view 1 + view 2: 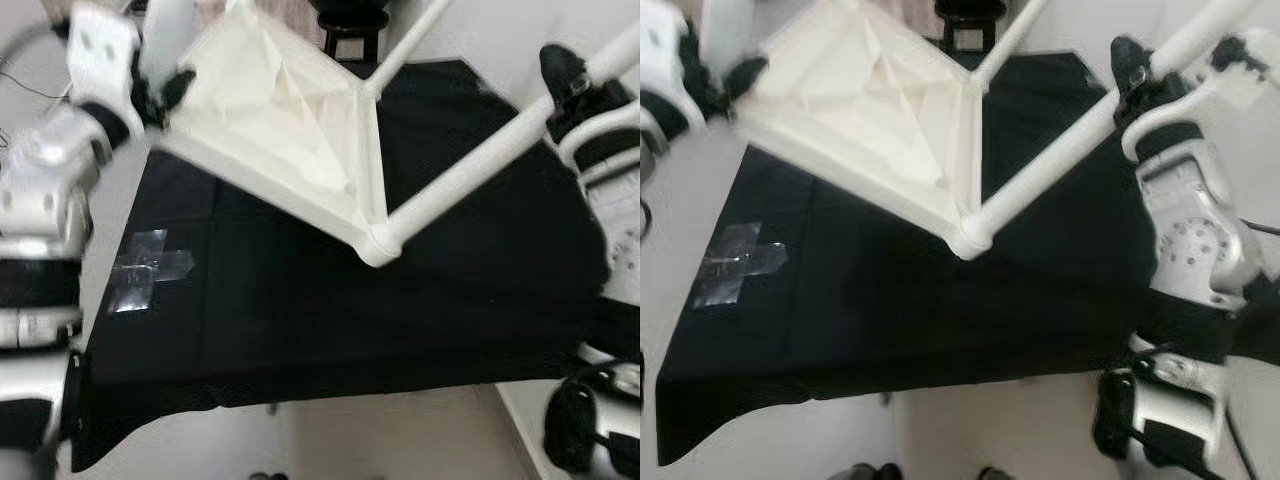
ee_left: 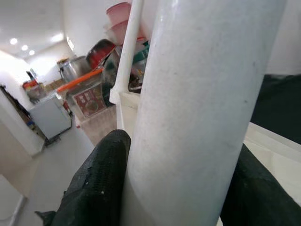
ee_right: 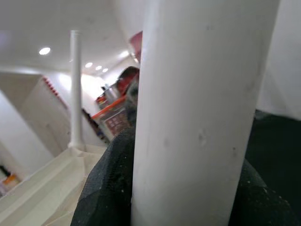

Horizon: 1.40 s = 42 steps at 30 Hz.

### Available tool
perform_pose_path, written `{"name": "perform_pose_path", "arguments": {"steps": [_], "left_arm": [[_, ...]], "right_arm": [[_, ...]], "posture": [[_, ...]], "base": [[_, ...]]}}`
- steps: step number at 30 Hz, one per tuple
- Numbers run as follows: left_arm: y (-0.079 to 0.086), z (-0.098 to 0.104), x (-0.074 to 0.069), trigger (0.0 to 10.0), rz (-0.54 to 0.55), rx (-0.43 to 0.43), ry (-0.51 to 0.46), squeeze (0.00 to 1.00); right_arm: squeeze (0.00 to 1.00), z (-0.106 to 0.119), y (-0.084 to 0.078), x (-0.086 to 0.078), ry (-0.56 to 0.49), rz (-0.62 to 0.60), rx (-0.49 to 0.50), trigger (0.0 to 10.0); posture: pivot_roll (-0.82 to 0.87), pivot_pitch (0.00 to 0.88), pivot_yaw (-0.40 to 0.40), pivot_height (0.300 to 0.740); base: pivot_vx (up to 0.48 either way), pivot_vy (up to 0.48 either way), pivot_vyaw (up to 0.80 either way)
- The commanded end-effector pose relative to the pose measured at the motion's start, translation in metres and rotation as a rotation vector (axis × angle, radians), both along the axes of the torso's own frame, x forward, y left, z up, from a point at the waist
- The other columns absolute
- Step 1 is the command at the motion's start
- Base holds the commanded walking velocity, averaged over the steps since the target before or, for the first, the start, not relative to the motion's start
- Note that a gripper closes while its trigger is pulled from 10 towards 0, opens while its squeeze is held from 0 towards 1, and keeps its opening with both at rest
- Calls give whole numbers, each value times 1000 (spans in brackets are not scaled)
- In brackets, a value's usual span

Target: Building children table

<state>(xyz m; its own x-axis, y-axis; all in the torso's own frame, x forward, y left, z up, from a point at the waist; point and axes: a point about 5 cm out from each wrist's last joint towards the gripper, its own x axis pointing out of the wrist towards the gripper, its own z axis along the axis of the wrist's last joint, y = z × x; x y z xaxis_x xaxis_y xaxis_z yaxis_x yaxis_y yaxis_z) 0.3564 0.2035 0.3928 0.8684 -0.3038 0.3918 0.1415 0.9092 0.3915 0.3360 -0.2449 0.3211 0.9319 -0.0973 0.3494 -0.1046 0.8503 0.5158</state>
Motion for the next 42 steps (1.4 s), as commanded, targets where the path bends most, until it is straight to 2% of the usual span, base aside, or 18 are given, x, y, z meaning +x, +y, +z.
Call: {"name": "perform_pose_path", "arguments": {"steps": [1, 2, 3, 5, 6, 8, 10, 14, 16, 19, 20, 25, 26, 27, 28, 36, 38, 42], "left_arm": [[-16, 94, -52, 10000, -257, -190, -408, 0], [-30, 109, -53, 10000, -333, -187, -413, 0], [-30, 109, -53, 10000, -333, -187, -413, 0], [-51, 127, -53, 10000, -440, -178, -392, 0], [-61, 132, -52, 10000, -509, -168, -371, 1000], [-69, 136, -52, 10000, -577, -157, -350, 1000], [-69, 136, -52, 10000, -577, -157, -350, 1000], [-91, 143, -55, 10000, -677, -145, -313, 1000], [-96, 145, -55, 10000, -703, -138, -294, 1000], [-96, 144, -53, 10000, -702, -127, -288, 1000], [-96, 142, -51, 10000, -709, -119, -270, 0], [-93, 133, -46, 10000, -742, -136, -221, 0], [-93, 129, -46, 10000, -755, -136, -208, 0], [-93, 129, -46, 10000, -755, -136, -208, 0], [-93, 126, -45, 10000, -767, -143, -196, 0], [-94, 115, -46, 10000, -796, -155, -164, 0], [-94, 111, -47, 10000, -811, -149, -151, 0], [-95, 108, -48, 10000, -823, -144, -140, 0]], "right_arm": [[0, -80, 24, 23, 377, 35, -41, 0], [0, -104, 30, 30, 452, 3, 39, 0], [0, -104, 30, 30, 452, 3, 39, 0], [0, -138, 39, 38, 560, -71, 116, 0], [0, -151, 39, 42, 599, -118, 136, 0], [0, -160, 37, 44, 627, -160, 149, 0], [0, -160, 37, 44, 627, -160, 149, 0], [0, -179, 22, 46, 700, -265, 176, 0], [0, -184, 16, 45, 730, -311, 193, 0], [0, -185, 15, 45, 737, -317, 199, 0], [0, -189, 13, 44, 756, -335, 198, 0], [0, -205, 6, 36, 823, -393, 195, 0], [718, -210, 3, 32, 856, -423, 175, 4118], [718, -210, 3, 32, 856, -423, 175, 4118], [1000, -213, 1, 30, 866, -434, 186, 10000], [1000, -217, -8, 26, 857, -490, 205, 10000], [1000, -213, -16, 24, 822, -541, 239, 10000], [1000, -199, -21, 28, 739, -565, 255, 10000]], "posture": [[42, 93, 78, 740], [54, 96, 96, 740], [54, 96, 96, 740], [60, 101, 112, 740], [68, 107, 120, 740], [68, 107, 120, 740], [68, 107, 120, 740], [116, 121, 137, 740], [120, 126, 139, 740], [122, 129, 138, 740], [121, 137, 137, 740], [121, 143, 133, 740], [122, 144, 130, 740], [122, 144, 130, 740], [120, 145, 128, 740], [115, 155, 114, 740], [112, 162, 104, 740], [111, 163, 100, 740]], "base": [[0, 0, 0], [0, 0, 0], [0, 0, 0], [0, 0, 0], [0, 0, 0], [0, 0, 0], [0, 0, 0], [0, 0, 0], [0, 0, 0], [0, 0, 0], [0, 0, 0], [0, 0, 0], [0, 0, 0], [0, 0, 0], [0, 0, 0], [0, 0, 0], [0, 0, 0], [0, 0, 0]]}}
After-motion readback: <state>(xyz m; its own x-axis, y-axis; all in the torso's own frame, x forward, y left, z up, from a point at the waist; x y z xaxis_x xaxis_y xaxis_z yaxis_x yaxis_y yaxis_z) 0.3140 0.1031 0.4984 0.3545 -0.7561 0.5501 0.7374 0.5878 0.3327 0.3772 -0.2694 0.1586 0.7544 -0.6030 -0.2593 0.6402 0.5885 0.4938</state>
